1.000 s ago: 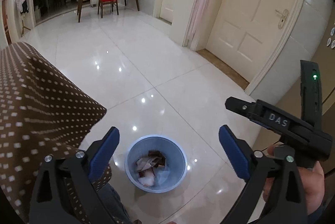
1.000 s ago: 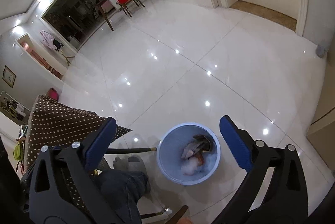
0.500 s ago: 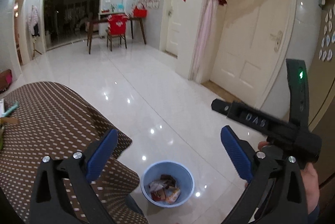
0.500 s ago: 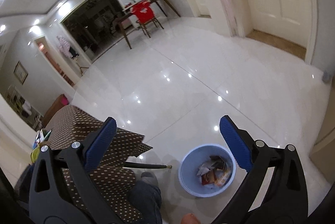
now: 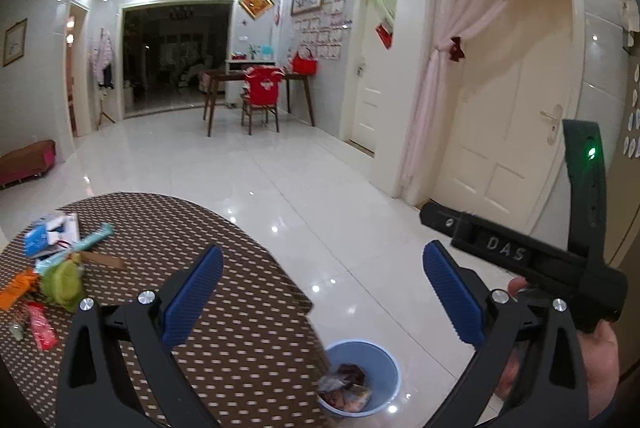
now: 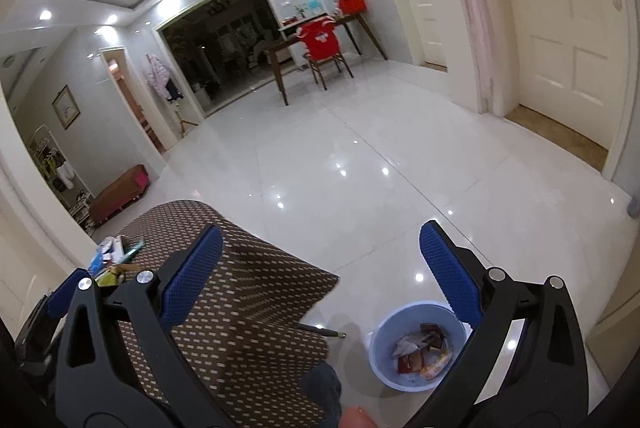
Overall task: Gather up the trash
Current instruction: 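Move both tools back over the table toward the remaining wrappers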
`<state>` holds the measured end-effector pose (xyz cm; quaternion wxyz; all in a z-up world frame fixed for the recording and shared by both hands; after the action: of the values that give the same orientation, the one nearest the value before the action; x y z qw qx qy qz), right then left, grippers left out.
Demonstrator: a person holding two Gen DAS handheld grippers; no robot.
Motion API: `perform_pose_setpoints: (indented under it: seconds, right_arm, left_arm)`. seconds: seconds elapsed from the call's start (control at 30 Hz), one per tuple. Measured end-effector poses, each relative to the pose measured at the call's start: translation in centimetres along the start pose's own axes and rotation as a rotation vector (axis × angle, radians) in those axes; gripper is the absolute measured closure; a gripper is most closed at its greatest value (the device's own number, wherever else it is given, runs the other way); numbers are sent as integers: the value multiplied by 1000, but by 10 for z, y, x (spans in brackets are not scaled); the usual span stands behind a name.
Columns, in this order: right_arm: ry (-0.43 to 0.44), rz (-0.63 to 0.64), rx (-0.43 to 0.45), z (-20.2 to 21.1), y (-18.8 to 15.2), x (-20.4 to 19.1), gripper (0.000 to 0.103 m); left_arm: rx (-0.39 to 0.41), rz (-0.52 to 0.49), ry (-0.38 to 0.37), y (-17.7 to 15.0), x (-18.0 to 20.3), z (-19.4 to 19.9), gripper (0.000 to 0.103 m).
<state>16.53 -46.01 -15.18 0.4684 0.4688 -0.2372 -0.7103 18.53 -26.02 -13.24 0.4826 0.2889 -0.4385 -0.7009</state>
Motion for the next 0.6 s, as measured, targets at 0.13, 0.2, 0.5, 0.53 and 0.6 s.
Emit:
perform_pose_setpoints:
  seconds: [0.13, 0.2, 0.5, 0.53, 0.6]
  right_arm:
    - [33, 52, 7, -1, 7, -35, 6]
    - [61, 75, 8, -3, 8, -54, 6]
    - [198, 158, -37, -26, 2, -137, 6]
    - [212, 173, -44, -30, 0, -149, 6]
    - [235, 196, -56, -36, -2, -169, 6]
  left_arm:
    - [25, 11, 45, 4, -30, 13, 5]
    - [38, 15, 74, 5, -44, 20, 5]
    - [55, 71, 215, 8, -125, 47, 5]
    - [51, 80, 237, 6, -137, 49, 5]
    - [42, 104, 271, 3, -162, 53, 5]
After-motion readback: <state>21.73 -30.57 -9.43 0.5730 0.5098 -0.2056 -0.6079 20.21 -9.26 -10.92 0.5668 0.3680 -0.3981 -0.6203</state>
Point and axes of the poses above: each gripper's, at about its wrist camera, not at the fingertips, and z roughly against the way its jaws point, x to its right, y to its top, the point moved 5 cm from there along -z, roughly the way its jaws point, and after that the axes turned 8 degrees about y, right-handed, at the moved point
